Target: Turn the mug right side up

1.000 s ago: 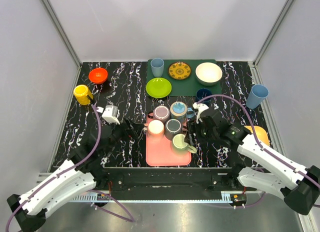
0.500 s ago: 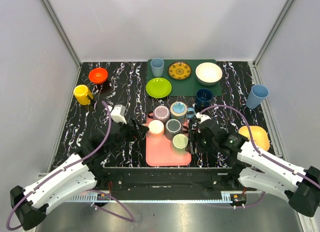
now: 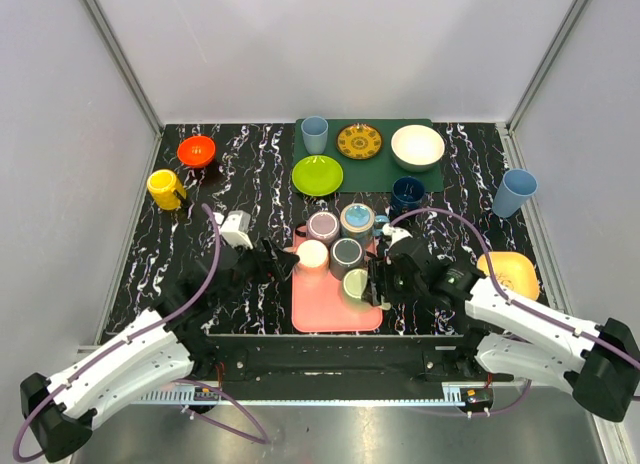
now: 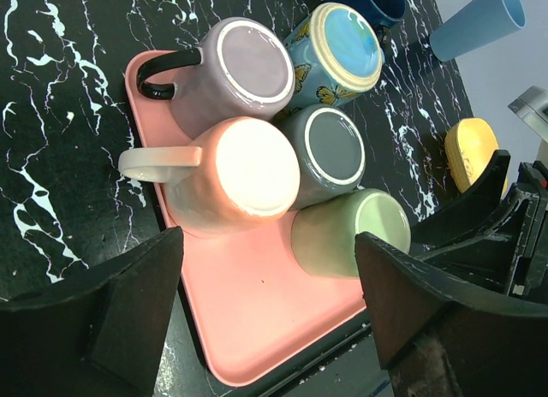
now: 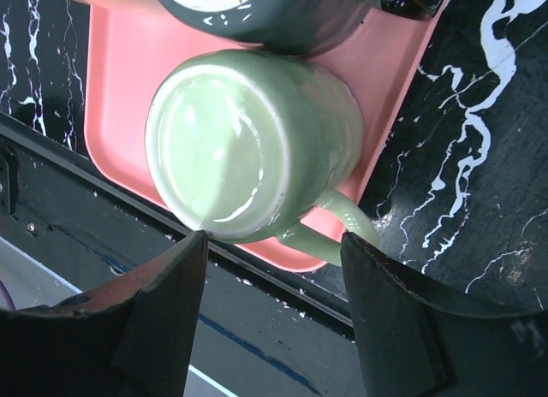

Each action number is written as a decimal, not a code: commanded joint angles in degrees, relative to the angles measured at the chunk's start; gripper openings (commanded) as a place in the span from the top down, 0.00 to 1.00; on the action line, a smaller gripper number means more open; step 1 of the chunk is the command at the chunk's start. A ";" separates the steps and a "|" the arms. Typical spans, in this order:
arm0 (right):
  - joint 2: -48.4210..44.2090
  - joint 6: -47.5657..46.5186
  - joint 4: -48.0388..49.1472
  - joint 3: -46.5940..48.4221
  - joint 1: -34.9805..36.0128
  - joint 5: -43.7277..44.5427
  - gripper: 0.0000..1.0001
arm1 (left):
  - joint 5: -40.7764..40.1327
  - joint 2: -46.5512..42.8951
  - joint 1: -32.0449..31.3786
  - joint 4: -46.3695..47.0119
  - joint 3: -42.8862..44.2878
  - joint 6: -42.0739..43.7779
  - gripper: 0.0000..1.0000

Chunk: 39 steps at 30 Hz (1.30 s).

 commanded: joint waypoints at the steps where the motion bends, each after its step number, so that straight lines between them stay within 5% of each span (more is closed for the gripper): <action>1: -0.37 2.72 -0.34 1.24 2.20 0.27 0.31 | 0.86 -1.99 0.10 2.50 -1.30 -1.17 0.17; 9: 3.93 6.95 -2.18 4.48 11.42 6.06 0.31 | 0.60 -2.43 -0.07 2.07 -1.92 -1.87 0.18; 24: 12.80 -1.73 -9.84 10.37 11.52 16.44 0.38 | -0.46 -4.02 -0.07 0.83 -2.01 -1.61 0.19; 34: 20.10 -7.19 -8.08 14.24 11.43 15.39 0.50 | -0.89 -5.25 -0.16 0.66 -2.54 -1.17 0.19; 39: 21.07 -8.95 -6.67 14.42 11.43 13.90 0.71 | -0.89 -5.60 -0.16 0.75 -3.06 -1.35 0.20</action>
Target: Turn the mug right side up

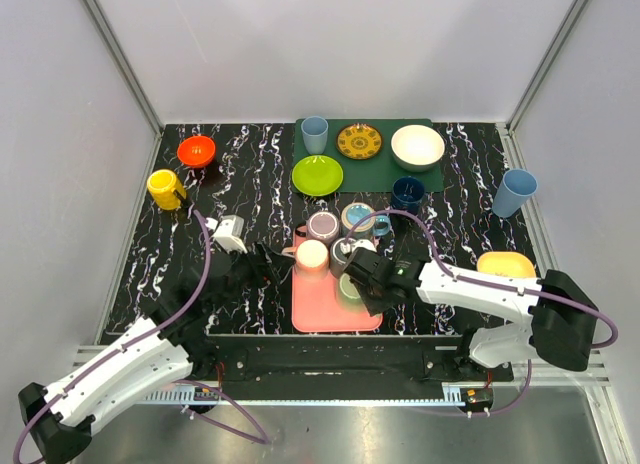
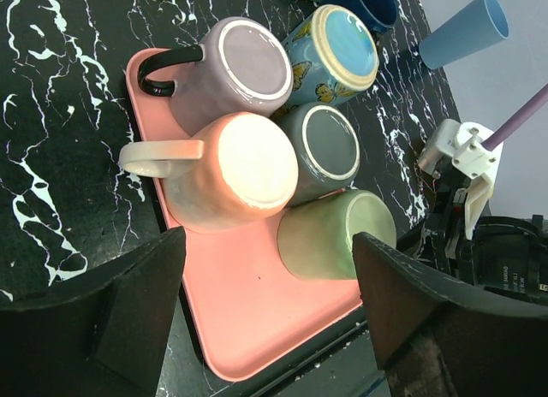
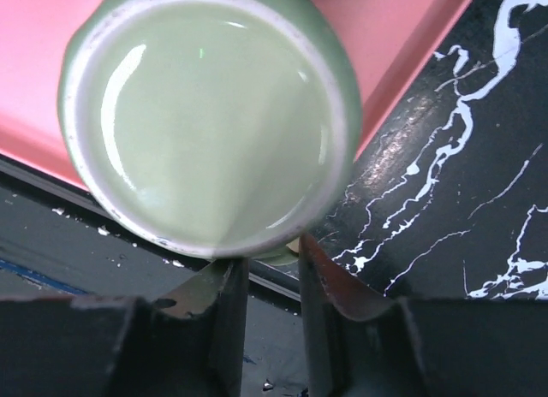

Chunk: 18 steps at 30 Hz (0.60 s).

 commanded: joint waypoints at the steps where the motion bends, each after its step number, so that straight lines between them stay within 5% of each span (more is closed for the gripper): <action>1: 1.55 -2.46 5.50 2.31 -0.28 1.83 0.74 | -0.57 -0.81 -0.16 1.62 -0.57 0.21 0.20; 6: 1.73 -2.11 6.29 2.40 -0.20 0.07 1.00 | -0.57 -1.43 -0.16 1.79 -0.84 0.29 0.20; 18: -11.71 3.16 1.38 5.73 0.16 -3.45 1.00 | -2.94 -4.59 -0.16 -0.75 1.36 1.61 0.21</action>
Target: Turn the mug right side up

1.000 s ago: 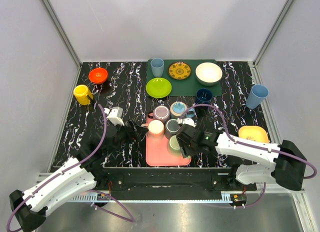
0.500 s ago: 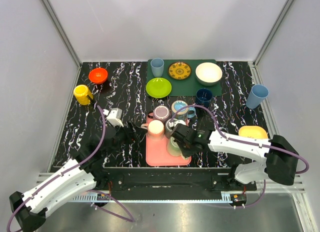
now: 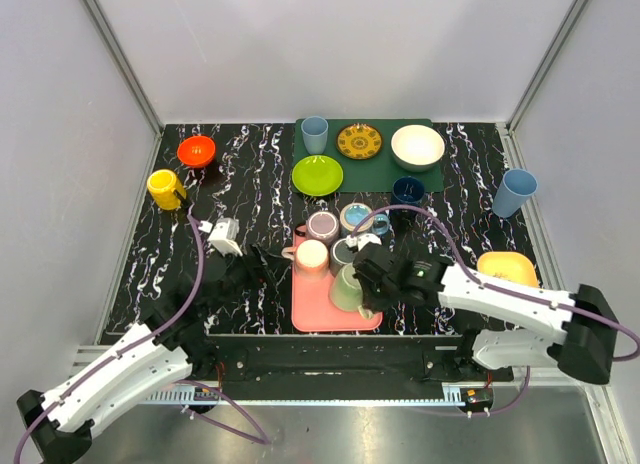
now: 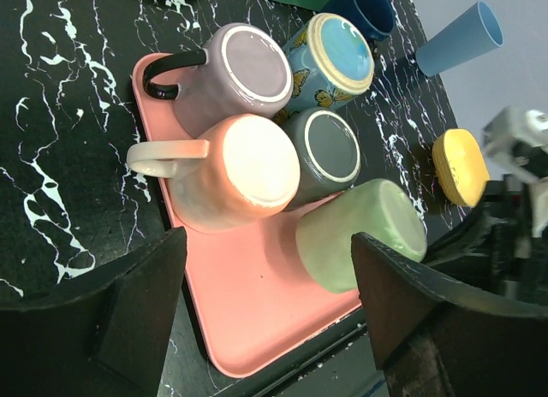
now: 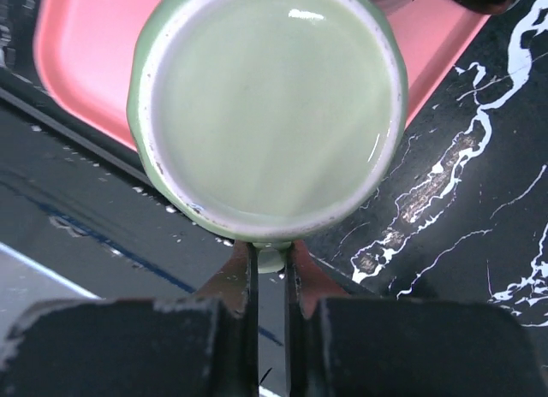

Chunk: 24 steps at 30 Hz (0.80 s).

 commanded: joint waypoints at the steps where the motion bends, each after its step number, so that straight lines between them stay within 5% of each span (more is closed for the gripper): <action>1: -7.53 3.23 0.96 5.32 -0.35 -0.78 1.00 | -2.96 -1.86 -0.16 0.32 2.36 1.63 0.21; 12: -21.23 10.61 9.99 5.68 -0.35 -6.59 1.00 | -1.74 -7.92 -0.16 3.03 2.81 0.50 0.20; 15: -25.02 12.28 16.06 6.20 -0.43 -6.06 1.00 | 0.19 -11.26 -0.16 6.19 2.98 -1.52 0.10; 24: -23.28 15.88 33.90 7.79 -3.77 -10.62 1.00 | 21.89 -8.11 -0.16 26.76 4.30 -6.44 0.01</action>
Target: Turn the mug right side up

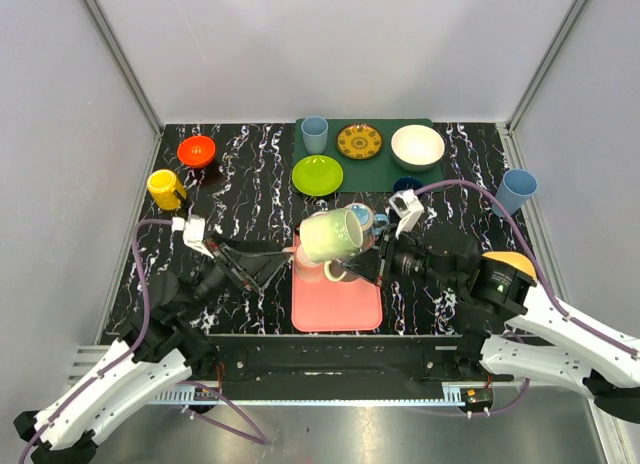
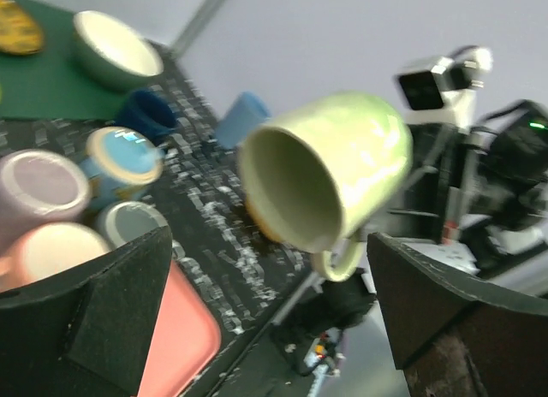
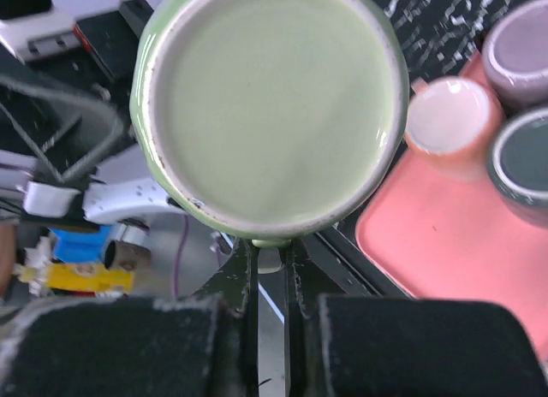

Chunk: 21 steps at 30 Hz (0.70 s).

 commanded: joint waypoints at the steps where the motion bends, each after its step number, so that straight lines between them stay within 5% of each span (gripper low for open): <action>1: 0.76 3.95 20.87 2.02 -3.22 -5.20 1.00 | 14.70 4.72 -0.16 15.70 2.49 -5.11 0.01; 10: 3.49 11.42 36.89 -2.99 -8.68 -13.12 1.00 | 20.27 12.20 -0.25 27.41 1.08 -7.77 0.01; 21: 8.06 12.22 40.24 -1.33 -8.94 -19.01 1.00 | 18.60 22.04 -0.34 32.41 4.33 -6.18 0.10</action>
